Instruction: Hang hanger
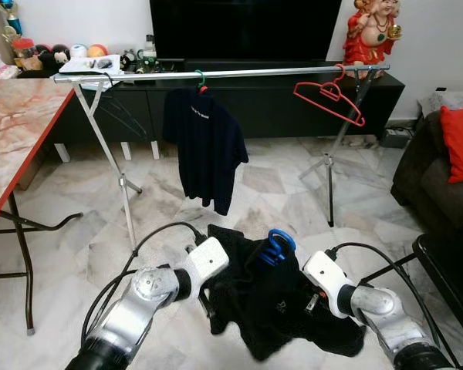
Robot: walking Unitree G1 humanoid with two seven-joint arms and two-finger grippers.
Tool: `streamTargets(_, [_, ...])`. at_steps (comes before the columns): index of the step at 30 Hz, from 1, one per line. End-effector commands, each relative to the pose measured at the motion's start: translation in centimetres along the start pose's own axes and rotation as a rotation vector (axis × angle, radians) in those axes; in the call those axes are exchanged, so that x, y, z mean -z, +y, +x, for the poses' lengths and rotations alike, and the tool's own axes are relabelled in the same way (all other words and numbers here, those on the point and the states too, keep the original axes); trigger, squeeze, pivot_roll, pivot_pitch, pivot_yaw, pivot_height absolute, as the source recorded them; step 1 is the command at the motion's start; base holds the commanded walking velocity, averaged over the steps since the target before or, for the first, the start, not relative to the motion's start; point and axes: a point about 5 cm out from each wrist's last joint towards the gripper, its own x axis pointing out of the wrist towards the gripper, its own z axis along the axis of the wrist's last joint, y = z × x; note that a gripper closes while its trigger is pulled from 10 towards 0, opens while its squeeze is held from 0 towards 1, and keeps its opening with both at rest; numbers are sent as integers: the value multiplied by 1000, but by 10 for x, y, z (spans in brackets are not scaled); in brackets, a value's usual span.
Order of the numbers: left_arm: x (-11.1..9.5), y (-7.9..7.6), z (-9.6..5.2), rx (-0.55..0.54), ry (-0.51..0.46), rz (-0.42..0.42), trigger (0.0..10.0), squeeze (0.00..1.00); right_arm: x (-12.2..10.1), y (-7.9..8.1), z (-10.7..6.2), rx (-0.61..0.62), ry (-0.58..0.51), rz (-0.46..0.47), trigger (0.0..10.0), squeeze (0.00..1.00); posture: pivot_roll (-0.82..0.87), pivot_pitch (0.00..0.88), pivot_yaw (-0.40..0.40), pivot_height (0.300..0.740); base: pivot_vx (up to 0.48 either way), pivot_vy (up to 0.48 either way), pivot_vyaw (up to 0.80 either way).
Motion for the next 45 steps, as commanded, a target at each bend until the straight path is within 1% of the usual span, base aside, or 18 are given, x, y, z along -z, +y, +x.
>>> streamTargets(1, [-6, -5, 1, 50, -17, 9, 10000, 1000, -11, -5, 1, 21, -33, -9, 0, 0, 69, 40, -31, 740, 0, 0, 0])
streamTargets(7, [-18, -21, 3, 186, -64, 1, 10000, 1000, -16, -2, 6, 13, -49, -21, 0, 0, 72, 43, -32, 740, 0, 0, 0])
streamTargets(9, [-20, -22, 2, 192, -81, -7, 10000, 1000, -18, -2, 7, 15, -56, -24, 0, 0, 72, 42, -32, 740, 0, 0, 0])
streamTargets(12, [-24, -19, 1, 170, -100, -23, 10000, 1000, -19, -3, 7, 21, -62, -32, 0, 0, 72, 42, -32, 740, 0, 0, 0])
streamTargets(14, [-23, -16, -3, 157, -98, -17, 10000, 1000, -22, -3, 6, 18, -77, -81, 0, 0, 73, 45, -32, 740, 0, 0, 0])
streamTargets(15, [-18, -6, -9, 87, -66, -5, 10000, 1000, -22, 0, 5, -28, -83, -136, 0, 0, 73, 45, -32, 740, 0, 0, 0])
streamTargets(16, [-16, -3, -10, 69, -55, -1, 10000, 0, -21, 1, 4, -44, -83, -152, 0, 0, 73, 45, -32, 740, 0, 0, 0])
streamTargets(18, [-11, 5, -22, 34, -25, 8, 10000, 0, -12, 6, -1, -132, -49, -221, 0, 0, 77, 47, -33, 740, 0, 0, 0])
streamTargets(25, [0, 18, -45, 12, 37, 26, 10000, 0, 3, 5, -15, -253, 14, -356, 0, 0, 77, 48, -36, 740, 0, 0, 0])
streamTargets(26, [8, 19, -51, 34, 100, 52, 10000, 0, 7, 4, -20, -280, 34, -426, 0, 0, 75, 47, -39, 740, 0, 0, 0])
streamTargets(29, [16, 17, -55, 73, 142, 56, 10000, 0, 11, 5, -24, -328, 62, -502, 0, 0, 75, 47, -39, 740, 0, 0, 0])
streamTargets(33, [18, 11, -54, 140, 142, 45, 10000, 0, 6, 6, -23, -371, 31, -479, 0, 0, 79, 45, -44, 740, 0, 0, 0])
streamTargets(34, [17, 7, -50, 162, 136, 44, 10000, 0, 0, 7, -21, -378, -4, -458, 0, 0, 82, 43, -47, 740, 0, 0, 0])
streamTargets(37, [16, 2, -42, 189, 112, 38, 10000, 0, -5, 11, -16, -399, -35, -471, 0, 0, 82, 42, -50, 740, 0, 0, 0])
streamTargets(42, [12, -6, -31, 238, 75, 23, 10000, 0, -8, 16, -12, -425, -51, -485, 0, 0, 84, 38, -50, 740, 0, 0, 0])
streamTargets(43, [9, -8, -27, 251, 55, 20, 10000, 867, -9, 18, -12, -439, -59, -481, 0, 0, 84, 38, -50, 740, 0, 0, 0])
streamTargets(44, [8, -9, -26, 253, 49, 18, 10000, 867, -9, 19, -12, -444, -62, -479, 0, 0, 84, 38, -50, 740, 0, 0, 0])
streamTargets(45, [7, -10, -25, 259, 44, 18, 10000, 1000, -9, 19, -12, -451, -66, -477, 0, 0, 84, 35, -50, 740, 0, 0, 0])
